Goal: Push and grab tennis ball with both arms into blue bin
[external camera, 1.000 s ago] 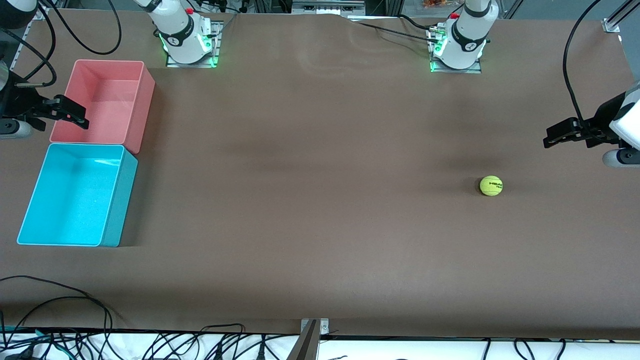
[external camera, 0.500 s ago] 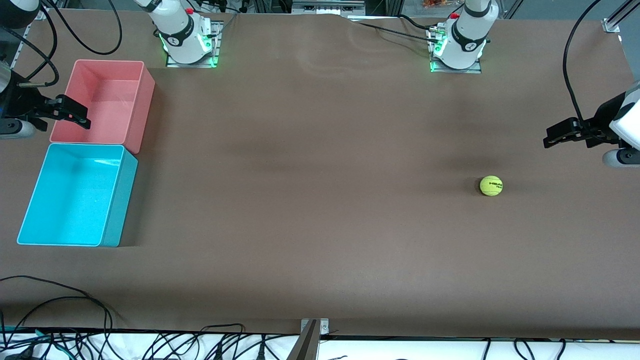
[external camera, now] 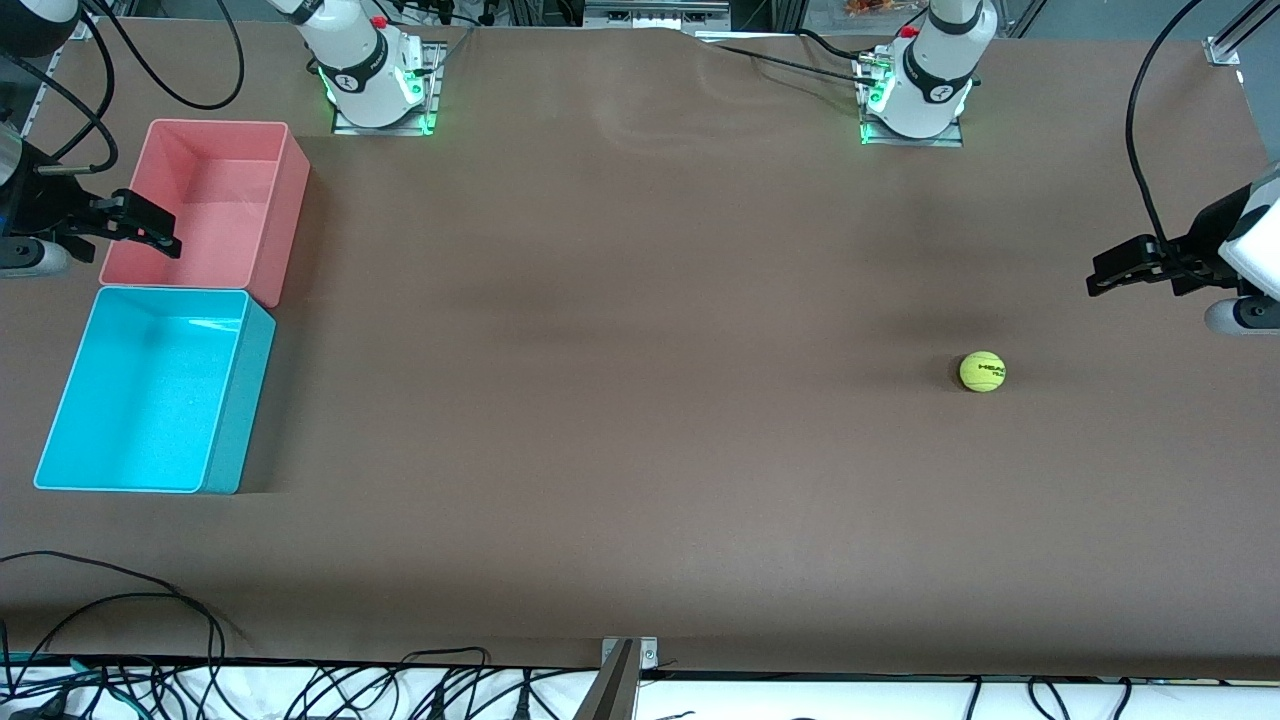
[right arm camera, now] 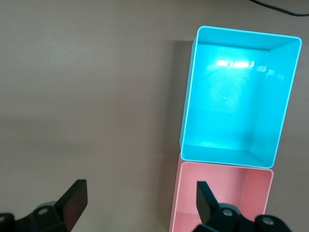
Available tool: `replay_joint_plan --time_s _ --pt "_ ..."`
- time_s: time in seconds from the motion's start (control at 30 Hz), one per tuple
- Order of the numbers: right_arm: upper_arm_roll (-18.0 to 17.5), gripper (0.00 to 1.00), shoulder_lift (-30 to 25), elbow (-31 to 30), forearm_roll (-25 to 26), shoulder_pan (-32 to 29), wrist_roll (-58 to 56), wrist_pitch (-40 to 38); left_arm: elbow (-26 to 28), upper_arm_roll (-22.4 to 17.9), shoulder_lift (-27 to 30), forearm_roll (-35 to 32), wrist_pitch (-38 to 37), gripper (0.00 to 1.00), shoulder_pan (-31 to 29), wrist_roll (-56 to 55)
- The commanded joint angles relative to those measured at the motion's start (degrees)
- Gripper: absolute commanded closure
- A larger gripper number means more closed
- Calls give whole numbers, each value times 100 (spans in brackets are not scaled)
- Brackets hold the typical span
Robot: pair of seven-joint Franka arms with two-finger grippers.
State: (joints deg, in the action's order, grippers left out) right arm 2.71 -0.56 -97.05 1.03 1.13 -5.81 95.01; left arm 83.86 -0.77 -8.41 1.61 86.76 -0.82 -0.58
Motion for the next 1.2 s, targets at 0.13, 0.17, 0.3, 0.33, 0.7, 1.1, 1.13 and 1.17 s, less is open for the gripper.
replay_joint_plan --time_s 0.13,0.17,0.3,0.33,0.7,1.1,1.13,1.17 --pt "-16 0 -67 28 -50 2 19 -70 113 -46 94 41 69 0 12 145" --pt "-16 0 -58 28 -50 2 19 -70 122 -46 94 41 69 0 12 145" --pt "11 0 -32 63 -50 -7 10 -26 113 -46 85 41 60 0 21 137" --pt "11 0 -6 124 -42 -7 10 -44 122 -46 85 41 60 0 21 137" --pt "-7 0 30 178 -50 2 10 -70 60 -54 -99 85 78 0 -5 58" --pt "-16 0 30 187 -50 10 10 -70 60 -81 -108 50 78 100 -14 14" --pt "-16 0 30 187 -50 2 10 -70 52 -81 -108 50 78 100 -14 14" --pt "-7 0 30 187 -50 2 10 -70 52 -81 -108 50 78 100 -14 14"
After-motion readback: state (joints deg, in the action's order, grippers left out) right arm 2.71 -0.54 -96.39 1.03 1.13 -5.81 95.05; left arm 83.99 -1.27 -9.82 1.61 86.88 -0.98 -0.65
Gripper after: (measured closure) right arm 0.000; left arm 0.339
